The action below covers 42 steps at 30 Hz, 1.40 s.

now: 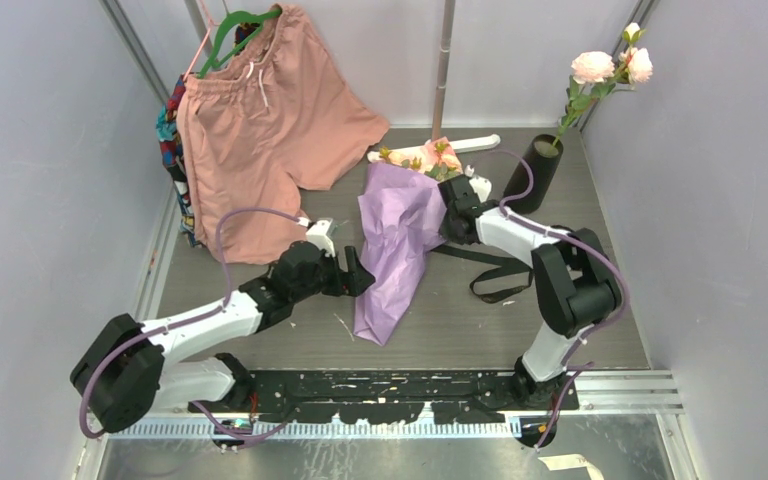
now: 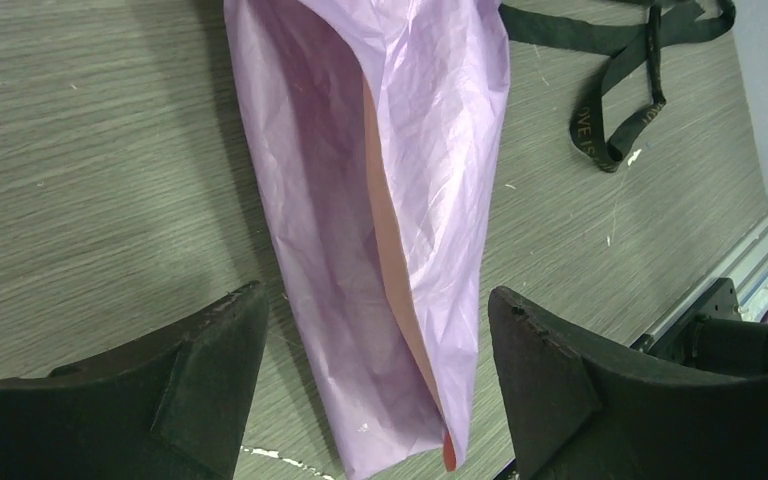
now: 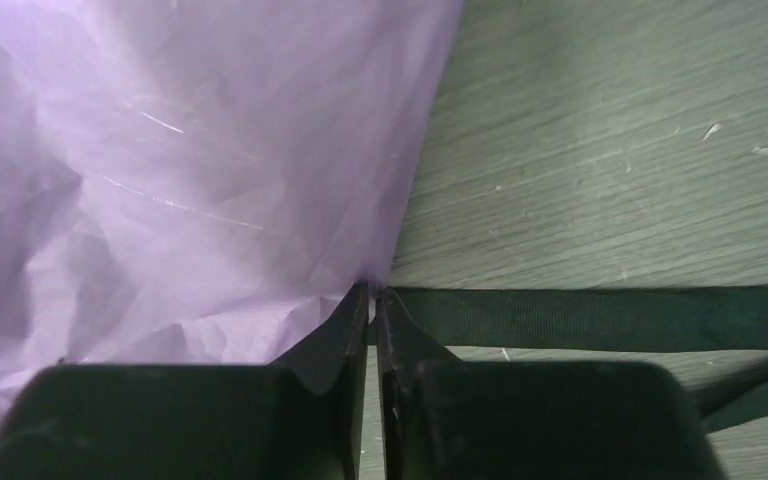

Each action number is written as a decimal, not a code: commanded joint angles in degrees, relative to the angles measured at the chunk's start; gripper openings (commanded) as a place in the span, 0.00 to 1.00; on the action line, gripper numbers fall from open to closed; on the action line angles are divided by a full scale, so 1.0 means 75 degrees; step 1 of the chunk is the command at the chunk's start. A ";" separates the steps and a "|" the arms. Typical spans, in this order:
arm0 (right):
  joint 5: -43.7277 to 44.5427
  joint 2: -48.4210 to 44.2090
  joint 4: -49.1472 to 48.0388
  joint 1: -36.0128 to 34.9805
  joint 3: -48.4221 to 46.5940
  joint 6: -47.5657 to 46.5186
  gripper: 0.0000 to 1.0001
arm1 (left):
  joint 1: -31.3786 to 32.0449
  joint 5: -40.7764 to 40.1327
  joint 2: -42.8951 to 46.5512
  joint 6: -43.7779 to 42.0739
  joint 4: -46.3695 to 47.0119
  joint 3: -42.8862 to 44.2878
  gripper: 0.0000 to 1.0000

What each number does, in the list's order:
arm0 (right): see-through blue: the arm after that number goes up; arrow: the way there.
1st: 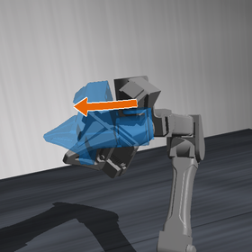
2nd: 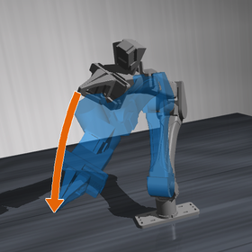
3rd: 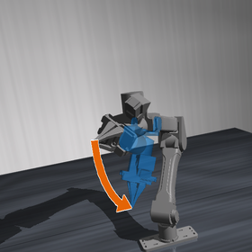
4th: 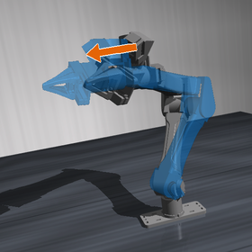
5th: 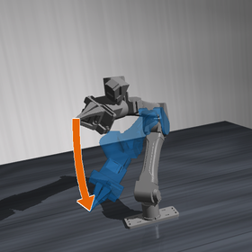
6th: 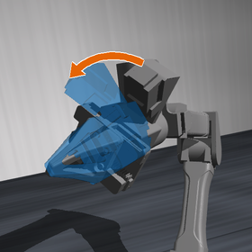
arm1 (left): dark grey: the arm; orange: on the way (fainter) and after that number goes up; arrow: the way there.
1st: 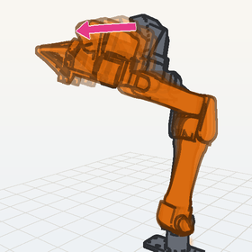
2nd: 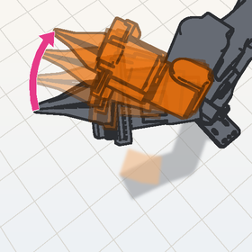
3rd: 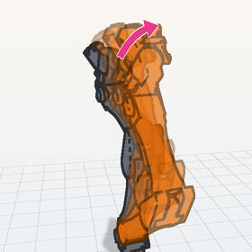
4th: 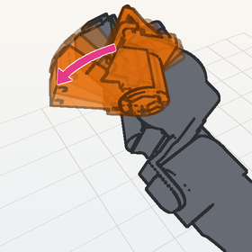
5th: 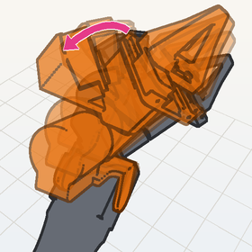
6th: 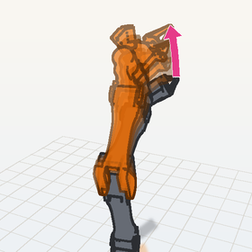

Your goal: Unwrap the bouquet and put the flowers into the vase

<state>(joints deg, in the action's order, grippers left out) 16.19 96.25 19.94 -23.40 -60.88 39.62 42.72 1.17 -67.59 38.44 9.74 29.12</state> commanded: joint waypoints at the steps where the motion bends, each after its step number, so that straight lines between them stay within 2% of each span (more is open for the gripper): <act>1: -0.0301 0.0220 -0.0595 0.0002 0.0128 0.0208 0.07 | -0.0001 -0.0100 0.0523 -0.0163 -0.0019 0.0249 0.81; 4: -0.0278 0.0433 -0.0674 0.0003 0.0198 0.0202 0.01 | -0.0001 -0.0094 0.0623 -0.0179 -0.0102 0.0241 0.81; 10: -0.0193 0.0710 -0.0737 0.0049 0.0312 0.0244 0.01 | 0.0000 -0.0097 0.0604 -0.0162 -0.0045 0.0199 0.81; 14: -0.0082 0.0353 -0.0909 0.0061 0.0678 0.0229 0.02 | -0.0001 -0.0097 0.0611 -0.0167 -0.0033 0.0148 0.81; 16: -0.0011 0.0040 -0.0982 0.0061 0.0820 0.0166 0.18 | -0.0001 -0.0080 0.0588 -0.0176 0.0003 0.0143 0.81; 17: -0.0044 -0.0088 -0.1017 0.0063 0.0852 0.0117 0.35 | -0.0001 -0.0060 0.0549 -0.0170 0.0032 0.0133 0.81; 18: -0.0101 -0.0217 -0.1040 0.0064 0.0878 0.0055 0.45 | 0.0004 -0.0028 0.0510 -0.0158 0.0098 0.0133 0.81; 19: -0.0133 -0.0343 -0.1033 0.0062 0.0892 0.0014 0.51 | 0.0000 0.0014 0.0445 -0.0137 0.0154 0.0136 0.81; 21: -0.0066 -0.0640 -0.1014 0.0068 0.0936 -0.0034 0.57 | -0.0001 0.0103 0.0342 -0.0084 0.0287 0.0138 0.81; 26: 0.0422 -0.1134 -0.0240 0.0126 0.0790 -0.0297 0.62 | -0.0006 0.0234 0.0278 -0.0005 0.0463 0.0088 0.80; 28: 0.0352 -0.1208 -0.0182 0.0248 0.0903 -0.0346 0.57 | 0.0000 0.0222 0.0345 -0.0004 0.0467 0.0058 0.80; 30: 0.0222 -0.1213 -0.0277 0.0386 0.1100 -0.0325 0.47 | 0.0001 0.0212 0.0396 -0.0005 0.0471 0.0043 0.80; 31: 0.0133 -0.1190 -0.0340 0.0469 0.1194 -0.0300 0.39 | 0.0005 0.0227 0.0424 -0.0004 0.0464 0.0048 0.80; 34: -0.0033 -0.1068 -0.0595 0.0678 0.1462 -0.0218 0.05 | 0.0004 0.0231 0.0483 -0.0004 0.0428 0.0038 0.80; 36: -0.0071 -0.0980 -0.0702 0.0778 0.1584 -0.0208 0.01 | -0.0001 0.0205 0.0542 -0.0015 0.0375 0.0014 0.80; 42: -0.0265 -0.0827 -0.0872 0.0988 0.1762 -0.0208 0.01 | 0.0000 0.0132 0.0614 -0.0039 0.0313 -0.0018 0.80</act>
<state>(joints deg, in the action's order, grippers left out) 14.96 89.93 16.40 -16.51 -47.77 37.80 42.72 2.17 -64.45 38.52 10.02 29.10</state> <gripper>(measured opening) 0.029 0.805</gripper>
